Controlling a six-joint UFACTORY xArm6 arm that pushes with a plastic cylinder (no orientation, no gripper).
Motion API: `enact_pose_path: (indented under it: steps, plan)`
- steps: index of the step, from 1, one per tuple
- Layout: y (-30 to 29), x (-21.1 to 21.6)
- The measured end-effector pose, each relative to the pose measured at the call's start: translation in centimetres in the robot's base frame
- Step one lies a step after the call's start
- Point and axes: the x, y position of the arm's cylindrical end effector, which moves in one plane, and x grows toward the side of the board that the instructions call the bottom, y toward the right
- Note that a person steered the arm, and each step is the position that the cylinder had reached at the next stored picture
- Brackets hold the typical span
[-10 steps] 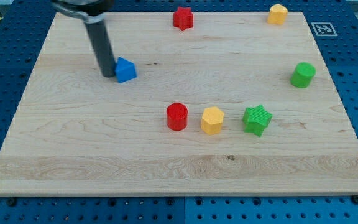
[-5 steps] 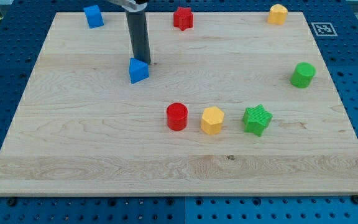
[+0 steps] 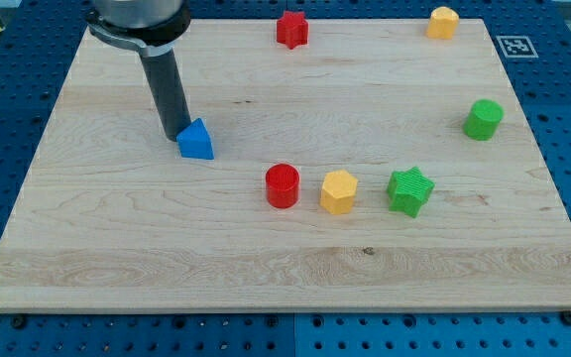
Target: Slide blue triangle towards red circle
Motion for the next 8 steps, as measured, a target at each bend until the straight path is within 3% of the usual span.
enact_pose_path:
  steps: [2, 8]
  plan:
    - [0.0, 2.8]
    - [3.3, 4.0]
